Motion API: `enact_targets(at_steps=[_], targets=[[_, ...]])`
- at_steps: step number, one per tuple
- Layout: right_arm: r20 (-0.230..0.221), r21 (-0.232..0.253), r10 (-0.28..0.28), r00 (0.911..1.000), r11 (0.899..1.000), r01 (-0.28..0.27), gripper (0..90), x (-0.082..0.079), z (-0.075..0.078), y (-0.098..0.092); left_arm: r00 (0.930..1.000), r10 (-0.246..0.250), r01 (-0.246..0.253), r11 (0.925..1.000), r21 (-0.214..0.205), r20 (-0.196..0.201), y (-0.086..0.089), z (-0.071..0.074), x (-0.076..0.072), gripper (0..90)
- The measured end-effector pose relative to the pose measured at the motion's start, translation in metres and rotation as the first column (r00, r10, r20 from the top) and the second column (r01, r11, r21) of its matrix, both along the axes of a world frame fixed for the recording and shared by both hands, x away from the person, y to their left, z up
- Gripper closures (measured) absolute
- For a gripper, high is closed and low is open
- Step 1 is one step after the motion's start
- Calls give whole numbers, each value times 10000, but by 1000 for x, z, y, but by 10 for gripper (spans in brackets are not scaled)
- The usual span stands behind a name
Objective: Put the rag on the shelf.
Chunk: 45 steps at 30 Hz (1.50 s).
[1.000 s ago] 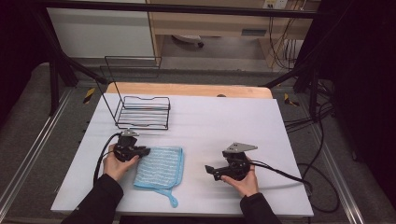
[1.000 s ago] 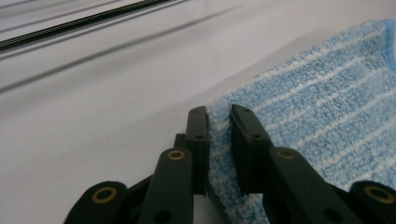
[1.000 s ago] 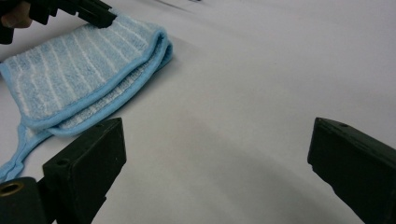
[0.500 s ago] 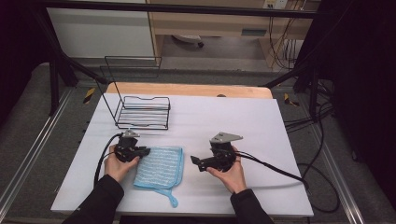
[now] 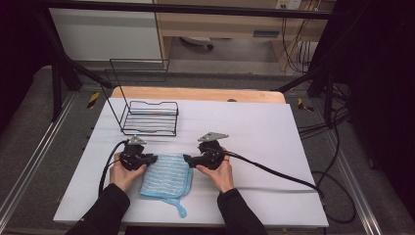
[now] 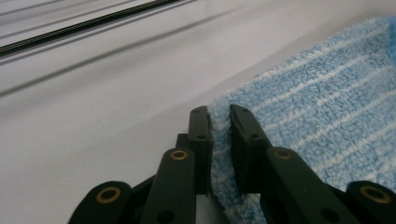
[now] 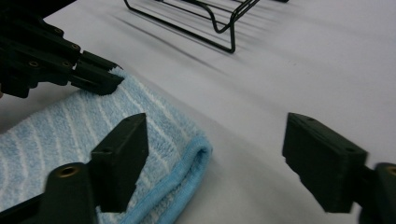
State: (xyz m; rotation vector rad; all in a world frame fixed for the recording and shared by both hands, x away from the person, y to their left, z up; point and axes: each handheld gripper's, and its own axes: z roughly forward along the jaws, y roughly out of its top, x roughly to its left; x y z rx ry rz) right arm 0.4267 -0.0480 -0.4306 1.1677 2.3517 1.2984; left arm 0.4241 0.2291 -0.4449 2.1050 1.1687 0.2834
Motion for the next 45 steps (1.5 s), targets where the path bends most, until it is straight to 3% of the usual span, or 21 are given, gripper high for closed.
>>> enact_targets(at_steps=[9, 16, 19, 26, 31, 38, 45], targets=[[-822, 49, 210, 9964, 9998, -207, 497, 5, -21, 9, 10000, -39, 38, 10000, 6, 38, 0, 0, 0, 785], [-1164, 153, 413, 9923, 9991, -398, 586, 3, -26, 18, 9999, -80, 80, 10000, 24, 85, 0, 0, 0, 783], [-1097, 137, 380, 9932, 9992, -367, 627, 3, -27, 21, 9999, -95, 95, 10000, 27, 99, 0, 0, 0, 783], [-1697, 511, 325, 9850, 9984, -242, 748, 6, -26, 21, 9999, -124, 125, 9999, -106, 77, 2, -1, 0, 783], [-1938, 652, 343, 9804, 9976, -220, 785, 9, -25, 20, 9999, -150, 150, 9994, -308, 15, 4, -1, 1, 791], [-1904, 721, 312, 9812, 9972, -177, 798, 7, -20, 18, 9999, -84, 88, 9979, -640, 55, 8, 2, -1, 808], [-1526, 1022, 431, 9873, 9944, -276, 800, 2, -10, 16, 9984, -81, 133, 9957, -917, 560, 13, 12, -8, 809]])
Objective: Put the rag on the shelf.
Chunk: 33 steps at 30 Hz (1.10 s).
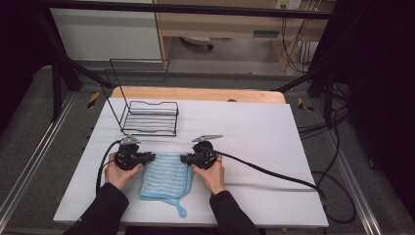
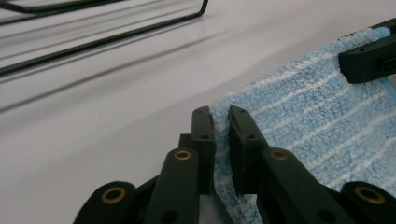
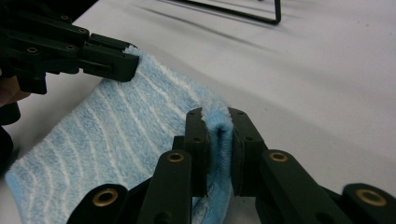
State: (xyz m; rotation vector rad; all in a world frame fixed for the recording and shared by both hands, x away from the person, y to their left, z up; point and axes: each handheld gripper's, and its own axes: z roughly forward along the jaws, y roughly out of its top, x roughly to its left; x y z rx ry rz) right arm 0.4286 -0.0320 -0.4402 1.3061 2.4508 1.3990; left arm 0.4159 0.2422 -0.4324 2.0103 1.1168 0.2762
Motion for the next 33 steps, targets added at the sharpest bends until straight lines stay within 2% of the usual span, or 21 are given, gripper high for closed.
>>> enact_targets(at_steps=[11, 17, 25, 33], targets=[[777, 630, 118, 9969, 9979, -167, 802, -9, 18, -4, 9973, -51, 82, 9991, -414, 739, 8, 22, -15, 810], [1096, 764, 143, 9939, 9968, -228, 804, -13, 26, -6, 9942, -91, 152, 9983, -560, 1071, 9, 32, -21, 810], [1758, 931, 111, 9844, 9953, -278, 805, -19, 43, -11, 9862, -114, 252, 9964, -815, 1653, 8, 47, -29, 811], [2499, 912, 131, 9682, 9951, -370, 805, -25, 57, -16, 9750, -99, 302, 9956, -886, 2218, 4, 60, -37, 811]])
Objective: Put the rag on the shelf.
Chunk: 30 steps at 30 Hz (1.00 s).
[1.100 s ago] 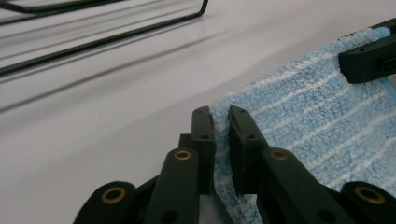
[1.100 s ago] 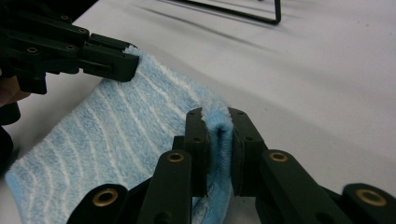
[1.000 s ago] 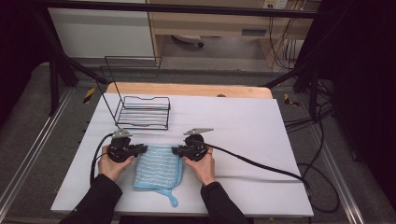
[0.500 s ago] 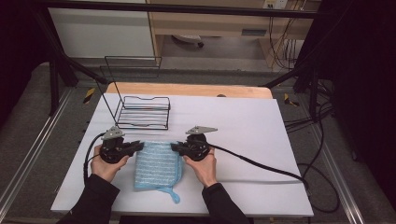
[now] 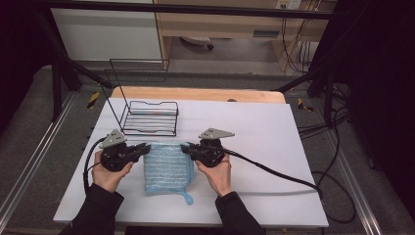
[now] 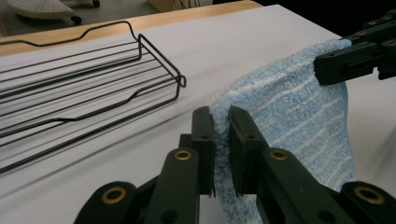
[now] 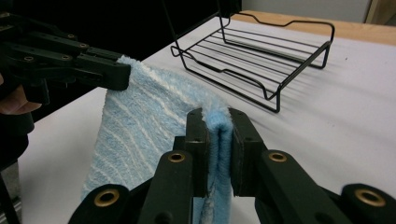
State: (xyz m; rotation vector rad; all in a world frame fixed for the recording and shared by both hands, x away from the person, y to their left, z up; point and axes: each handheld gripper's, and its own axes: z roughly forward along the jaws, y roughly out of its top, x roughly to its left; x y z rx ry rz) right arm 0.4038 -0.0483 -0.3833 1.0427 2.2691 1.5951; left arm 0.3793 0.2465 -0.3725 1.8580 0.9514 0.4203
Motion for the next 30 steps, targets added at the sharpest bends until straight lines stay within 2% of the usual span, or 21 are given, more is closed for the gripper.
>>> enact_targets(at_steps=[9, 17, 24, 30], targets=[[739, 72, 113, 9972, 9999, -118, 806, -8, 19, 0, 9985, 126, -107, 9993, -352, 538, 3, 15, -7, 811], [1467, 270, 23, 9892, 9996, -63, 806, -13, 34, 2, 9934, 339, -262, 9971, -709, 1095, 6, 28, -12, 812], [1991, 365, -65, 9800, 9993, -8, 806, -13, 47, 7, 9865, 598, -450, 9941, -983, 1522, 10, 39, -14, 812], [2409, 490, -201, 9703, 9988, 85, 807, -14, 59, 9, 9774, 707, -492, 9926, -1110, 1994, 10, 50, -15, 812]])
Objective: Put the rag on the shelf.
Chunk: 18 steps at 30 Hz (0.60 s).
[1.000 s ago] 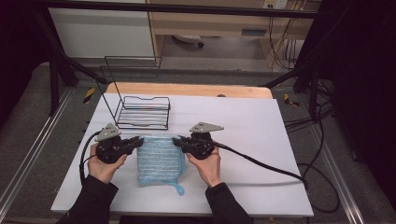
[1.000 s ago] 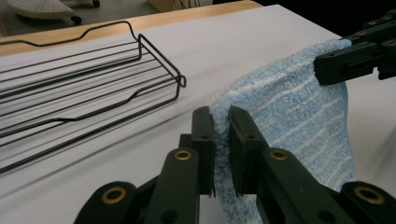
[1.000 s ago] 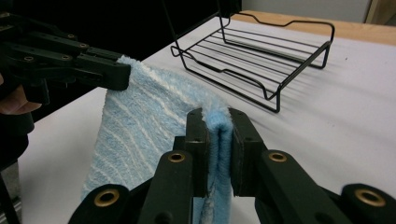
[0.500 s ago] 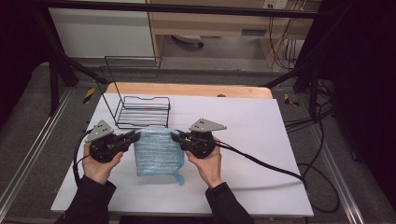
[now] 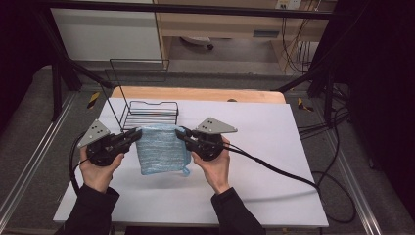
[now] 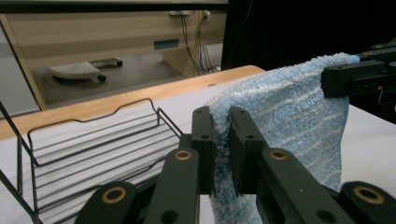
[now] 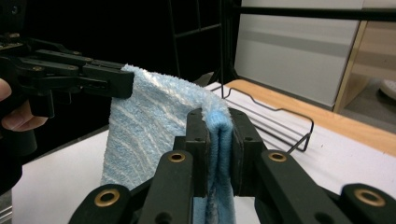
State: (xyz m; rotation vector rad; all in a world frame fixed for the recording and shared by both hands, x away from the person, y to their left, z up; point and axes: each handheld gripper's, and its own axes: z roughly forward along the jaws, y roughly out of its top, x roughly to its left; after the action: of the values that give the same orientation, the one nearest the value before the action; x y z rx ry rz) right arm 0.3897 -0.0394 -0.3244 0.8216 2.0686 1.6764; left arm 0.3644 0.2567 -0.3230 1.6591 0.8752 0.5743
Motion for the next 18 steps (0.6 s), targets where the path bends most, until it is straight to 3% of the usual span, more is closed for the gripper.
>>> enact_targets(at_steps=[18], targets=[[1219, 308, -214, 9923, 9994, 177, 808, 2, 46, 15, 9914, 425, -339, 9969, -711, 1234, 15, 39, 5, 814]])
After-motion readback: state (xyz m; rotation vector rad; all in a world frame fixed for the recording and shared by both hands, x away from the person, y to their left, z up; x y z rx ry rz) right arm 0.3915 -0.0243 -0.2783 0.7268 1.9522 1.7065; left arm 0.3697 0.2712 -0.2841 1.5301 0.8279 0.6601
